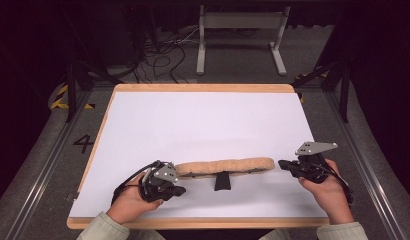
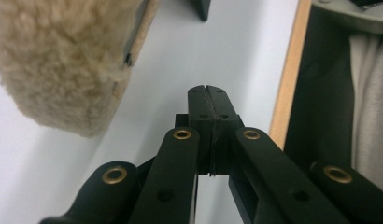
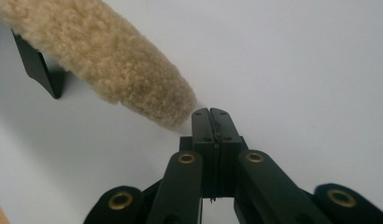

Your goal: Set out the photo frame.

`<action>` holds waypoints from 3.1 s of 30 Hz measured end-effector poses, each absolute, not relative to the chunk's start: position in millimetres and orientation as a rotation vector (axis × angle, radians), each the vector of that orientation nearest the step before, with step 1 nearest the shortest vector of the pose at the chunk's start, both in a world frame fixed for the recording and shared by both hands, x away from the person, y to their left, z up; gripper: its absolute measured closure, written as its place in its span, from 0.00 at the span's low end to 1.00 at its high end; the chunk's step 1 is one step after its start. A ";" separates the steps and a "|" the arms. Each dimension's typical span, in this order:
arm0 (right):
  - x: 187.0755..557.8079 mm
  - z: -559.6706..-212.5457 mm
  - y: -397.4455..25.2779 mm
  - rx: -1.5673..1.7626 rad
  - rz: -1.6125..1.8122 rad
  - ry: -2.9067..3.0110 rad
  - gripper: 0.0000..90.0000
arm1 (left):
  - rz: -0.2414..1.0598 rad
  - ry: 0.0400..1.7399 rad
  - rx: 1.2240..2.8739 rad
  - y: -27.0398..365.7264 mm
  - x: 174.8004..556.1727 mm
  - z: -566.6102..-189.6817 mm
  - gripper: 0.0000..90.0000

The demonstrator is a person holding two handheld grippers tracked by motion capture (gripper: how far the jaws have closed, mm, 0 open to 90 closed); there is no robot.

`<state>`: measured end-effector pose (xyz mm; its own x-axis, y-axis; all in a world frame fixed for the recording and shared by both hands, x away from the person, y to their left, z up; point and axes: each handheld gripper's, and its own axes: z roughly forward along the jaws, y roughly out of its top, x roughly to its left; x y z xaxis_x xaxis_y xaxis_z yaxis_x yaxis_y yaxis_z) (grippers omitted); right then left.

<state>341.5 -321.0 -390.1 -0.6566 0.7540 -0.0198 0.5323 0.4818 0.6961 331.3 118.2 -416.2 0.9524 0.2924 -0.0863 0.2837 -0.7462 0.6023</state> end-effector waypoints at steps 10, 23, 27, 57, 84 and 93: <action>343.5 -393.1 -318.5 1.096 0.987 2.395 1.00 | 0.057 0.487 2.475 123.0 343.0 -432.5 1.00; 347.0 -396.4 -320.4 1.095 0.998 2.336 1.00 | 0.090 0.604 2.449 127.1 351.2 -440.9 1.00; 347.8 -398.1 -318.0 1.074 0.987 2.325 1.00 | 0.109 0.626 2.425 128.6 353.3 -441.4 1.00; 338.5 -400.5 -302.6 1.006 0.990 2.396 1.00 | 0.138 0.891 2.251 120.2 399.0 -446.2 1.00; 324.1 -401.0 -296.2 1.003 0.985 2.422 1.00 | 0.243 0.928 2.141 94.2 405.6 -416.7 1.00; 326.0 -398.4 -302.9 1.046 0.992 2.386 1.00 | 0.258 0.755 2.148 71.7 372.3 -410.8 1.00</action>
<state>326.0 -302.9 -398.4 -0.6651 0.7458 -0.0378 0.4994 0.4819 0.7200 372.3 71.7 -410.8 0.7989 0.5970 -0.0728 0.4280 -0.4793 0.7662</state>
